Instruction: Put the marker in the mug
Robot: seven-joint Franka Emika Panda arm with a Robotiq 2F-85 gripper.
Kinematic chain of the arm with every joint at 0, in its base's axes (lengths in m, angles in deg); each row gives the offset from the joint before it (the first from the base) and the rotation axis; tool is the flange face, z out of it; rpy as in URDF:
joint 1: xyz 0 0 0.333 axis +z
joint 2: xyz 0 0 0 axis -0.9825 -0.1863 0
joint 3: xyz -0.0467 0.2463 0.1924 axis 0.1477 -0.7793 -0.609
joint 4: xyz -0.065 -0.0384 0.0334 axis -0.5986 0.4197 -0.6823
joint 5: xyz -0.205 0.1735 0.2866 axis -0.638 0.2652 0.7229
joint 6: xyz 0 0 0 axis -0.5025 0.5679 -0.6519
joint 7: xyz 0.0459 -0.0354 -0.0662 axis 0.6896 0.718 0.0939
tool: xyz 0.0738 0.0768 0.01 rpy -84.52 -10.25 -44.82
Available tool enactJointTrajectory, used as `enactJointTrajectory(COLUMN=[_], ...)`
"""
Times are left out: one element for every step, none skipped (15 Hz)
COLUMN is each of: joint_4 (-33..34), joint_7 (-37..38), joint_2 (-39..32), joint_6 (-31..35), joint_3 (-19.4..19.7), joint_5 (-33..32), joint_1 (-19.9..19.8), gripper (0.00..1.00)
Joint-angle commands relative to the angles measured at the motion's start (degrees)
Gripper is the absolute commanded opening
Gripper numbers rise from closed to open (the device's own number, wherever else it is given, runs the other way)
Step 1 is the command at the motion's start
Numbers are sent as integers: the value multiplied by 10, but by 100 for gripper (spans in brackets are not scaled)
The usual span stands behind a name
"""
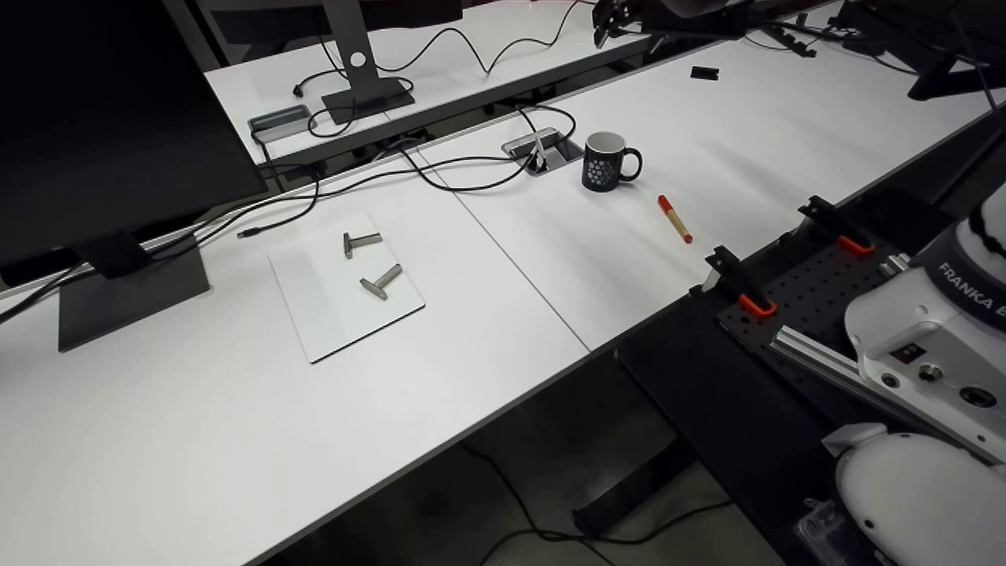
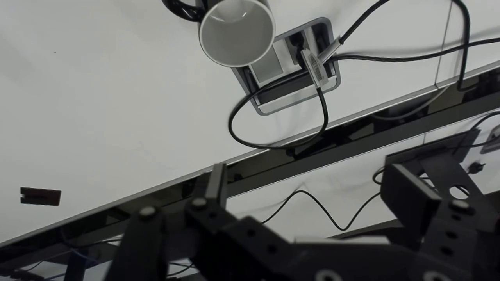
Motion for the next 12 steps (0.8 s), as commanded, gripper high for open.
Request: enactJointTrajectory(joint_4=[-12, -15, -19, -25, -29, -34, -37, -42, -44, -45, -45, -43], joint_7=[3, 8, 12, 18, 23, 25, 26, 28, 28, 28, 26, 24], joint_2=[1, -2, -2, -2, -2, -5, -7, -11, -16, -21, -27, -35], joint_6=[-15, -20, -26, -35, -45, -57, -68, -82, -93, -104, -112, -120], joint_3=[1, -3, -6, -15, -22, -30, -38, -51, -62, -76, -87, -100], joint_5=[-1, -2, -3, -7, -9, -8, -6, -3, 0, 4, 8, 12], joint_1=[-6, -11, -16, -25, -32, -41, -49, -61, -72, -86, -99, -112], gripper=[100, 100, 100, 100, 100, 100, 100, 100, 100, 100, 100, 100])
